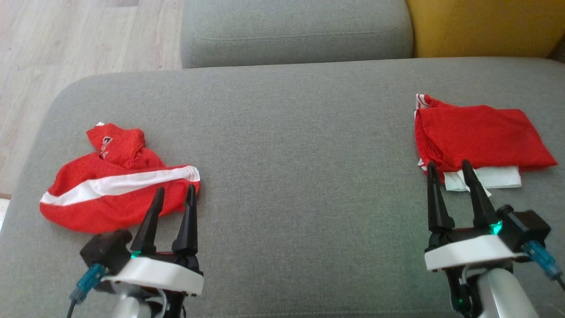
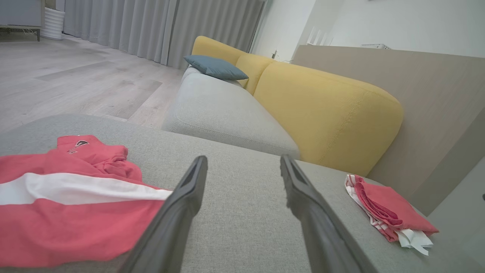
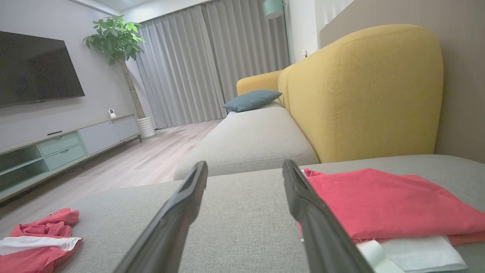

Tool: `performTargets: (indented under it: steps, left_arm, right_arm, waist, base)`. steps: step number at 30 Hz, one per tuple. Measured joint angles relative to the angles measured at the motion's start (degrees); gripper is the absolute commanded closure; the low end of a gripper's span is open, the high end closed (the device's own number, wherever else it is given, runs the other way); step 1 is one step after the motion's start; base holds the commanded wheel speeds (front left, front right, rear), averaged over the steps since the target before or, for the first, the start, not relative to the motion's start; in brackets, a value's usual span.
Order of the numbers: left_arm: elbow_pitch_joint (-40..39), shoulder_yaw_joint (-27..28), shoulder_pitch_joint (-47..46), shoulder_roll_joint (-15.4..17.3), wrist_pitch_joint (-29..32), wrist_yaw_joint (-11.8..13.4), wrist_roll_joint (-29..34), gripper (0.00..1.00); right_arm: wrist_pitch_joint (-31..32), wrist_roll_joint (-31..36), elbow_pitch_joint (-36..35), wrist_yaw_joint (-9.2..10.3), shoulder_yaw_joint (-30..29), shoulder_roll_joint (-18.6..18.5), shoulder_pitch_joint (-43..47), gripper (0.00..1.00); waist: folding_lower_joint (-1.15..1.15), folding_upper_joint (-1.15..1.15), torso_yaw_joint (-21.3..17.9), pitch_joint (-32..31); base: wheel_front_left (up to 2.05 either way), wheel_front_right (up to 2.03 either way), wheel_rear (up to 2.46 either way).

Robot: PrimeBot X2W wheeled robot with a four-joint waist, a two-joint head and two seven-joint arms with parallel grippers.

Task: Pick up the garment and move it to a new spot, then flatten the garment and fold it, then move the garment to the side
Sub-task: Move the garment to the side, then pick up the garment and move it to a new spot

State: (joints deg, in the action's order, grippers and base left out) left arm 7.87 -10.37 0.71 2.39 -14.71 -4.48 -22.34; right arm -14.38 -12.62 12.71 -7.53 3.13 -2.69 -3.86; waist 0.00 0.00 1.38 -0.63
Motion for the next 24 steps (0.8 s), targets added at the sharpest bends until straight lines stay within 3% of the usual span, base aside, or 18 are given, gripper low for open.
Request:
performTargets:
  steps: [24]
  left_arm:
    - [-0.3, -0.1, 0.2, 0.0, 0.0, 0.0, 0.1, 0.00]
  right_arm:
    - [0.0, -0.5, -0.5, 0.00, -0.1, 0.0, 1.0, 0.00]
  waist:
    - [0.00, 0.00, -0.1, 0.5]
  base:
    - [0.00, 0.00, 0.00]
